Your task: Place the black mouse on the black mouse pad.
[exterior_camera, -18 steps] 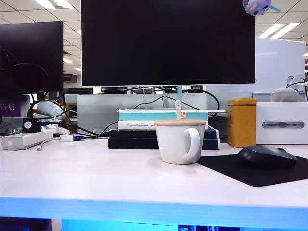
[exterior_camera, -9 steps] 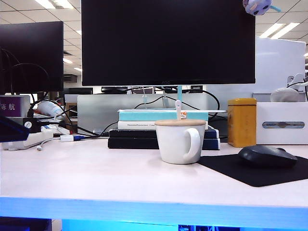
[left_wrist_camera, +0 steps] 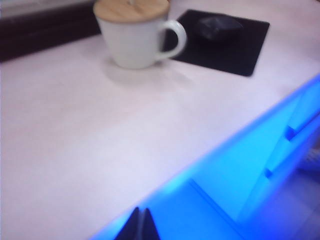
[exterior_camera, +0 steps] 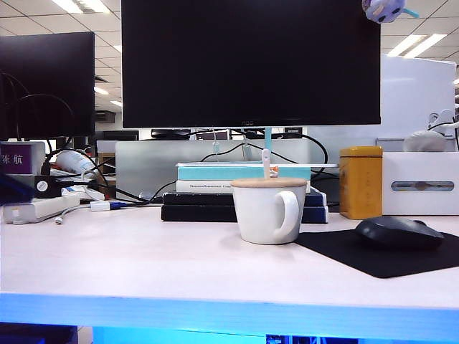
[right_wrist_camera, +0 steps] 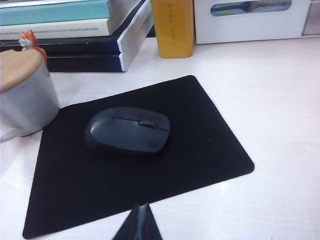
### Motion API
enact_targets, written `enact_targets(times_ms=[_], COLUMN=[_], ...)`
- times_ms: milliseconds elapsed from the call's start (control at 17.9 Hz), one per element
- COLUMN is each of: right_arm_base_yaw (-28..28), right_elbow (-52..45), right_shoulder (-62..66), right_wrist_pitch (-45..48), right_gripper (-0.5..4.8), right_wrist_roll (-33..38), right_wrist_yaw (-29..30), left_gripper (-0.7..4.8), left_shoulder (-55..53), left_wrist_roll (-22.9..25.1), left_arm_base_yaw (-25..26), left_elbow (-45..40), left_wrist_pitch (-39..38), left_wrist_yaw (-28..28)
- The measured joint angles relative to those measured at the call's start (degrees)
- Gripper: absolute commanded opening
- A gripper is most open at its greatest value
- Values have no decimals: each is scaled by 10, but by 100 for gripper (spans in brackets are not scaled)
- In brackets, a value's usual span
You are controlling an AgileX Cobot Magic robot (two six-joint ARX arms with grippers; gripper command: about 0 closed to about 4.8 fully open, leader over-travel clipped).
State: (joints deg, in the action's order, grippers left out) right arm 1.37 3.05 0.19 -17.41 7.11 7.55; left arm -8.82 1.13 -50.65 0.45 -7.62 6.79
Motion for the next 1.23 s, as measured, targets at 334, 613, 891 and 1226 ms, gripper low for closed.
enact_targets(times_ms=[334,613,891,1226], right_arm_base_yaw=[-2,-1,-1,-1], right_elbow=[0,0,0,0], right_shoulder=[0,0,0,0], right_wrist_pitch=[0,0,0,0], right_gripper=[-1,-1,-1,-1], right_wrist_roll=[0,0,0,0], right_wrist_yaw=[0,0,0,0], left_gripper=[-5,-5,-3,-3], left_shoulder=[83,85,85,85], left_wrist_roll=[-3,-9,-10,-10], left_arm_base_yaw=[265,422,443,443], left_elbow=[3,1,1,1], left_wrist_pitch=[-3,-7,-7,-7], left_wrist_yaw=[-139,-161,-167,-167])
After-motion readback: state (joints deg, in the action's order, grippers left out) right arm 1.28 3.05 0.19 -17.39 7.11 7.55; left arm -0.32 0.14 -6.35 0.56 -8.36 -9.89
